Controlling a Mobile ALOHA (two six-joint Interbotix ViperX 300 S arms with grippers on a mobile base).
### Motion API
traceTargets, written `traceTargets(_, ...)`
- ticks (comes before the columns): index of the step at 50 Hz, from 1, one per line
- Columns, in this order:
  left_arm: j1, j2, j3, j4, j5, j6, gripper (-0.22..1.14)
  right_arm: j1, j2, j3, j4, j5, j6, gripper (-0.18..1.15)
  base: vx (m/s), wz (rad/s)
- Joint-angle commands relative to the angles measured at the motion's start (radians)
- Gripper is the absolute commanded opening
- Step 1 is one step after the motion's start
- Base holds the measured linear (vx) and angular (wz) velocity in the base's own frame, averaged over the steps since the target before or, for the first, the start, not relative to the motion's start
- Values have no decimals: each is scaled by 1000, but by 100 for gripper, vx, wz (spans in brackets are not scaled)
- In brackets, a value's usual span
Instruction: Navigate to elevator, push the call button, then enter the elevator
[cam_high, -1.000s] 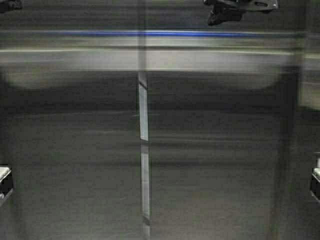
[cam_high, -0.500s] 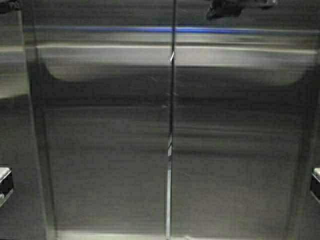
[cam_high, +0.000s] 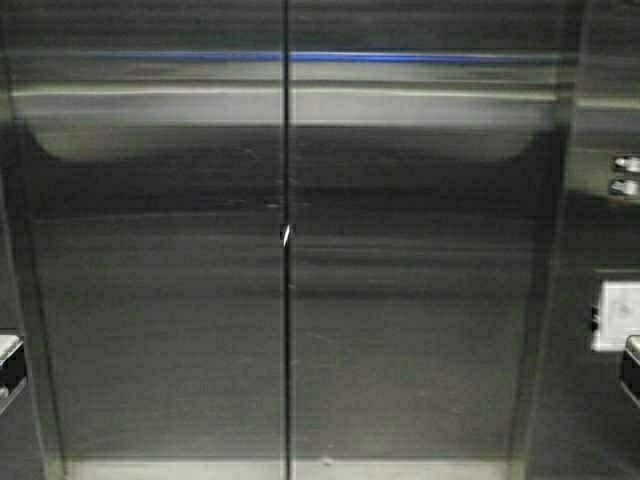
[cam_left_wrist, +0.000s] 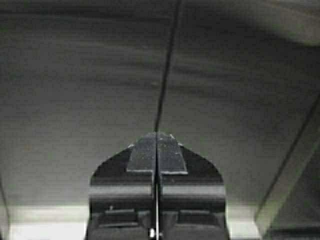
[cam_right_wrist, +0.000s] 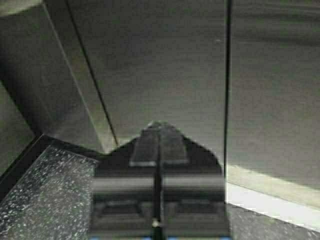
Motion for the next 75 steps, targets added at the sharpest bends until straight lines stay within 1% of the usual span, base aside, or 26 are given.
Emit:
traceTargets(1,2,80,-29,5,-38,9,2,3,-20,-12,5,-12,-2,6,-8,-5)
traceTargets(7,2,95,11,17,-74,9,2,-25,-44,-5,5,-12,-11,6,-8,-4)
traceTargets(16,-11,81,5,20,-84,17,2,-106,-98,21,5,-12,-2,6,-8,0)
traceTargets(36,-11,98,14,18,-89,6,2,-121,-101,52,5,-25,-11,6,-3,8)
traceTargets(57,-12,149,-15,17,-94,5,2,-124,-86,57,5,-40,-8,6,-1,4)
traceTargets(75,-11,140,-12,17,-95,-11,2,-124,-60,55,5,-58,-3,6,0,0)
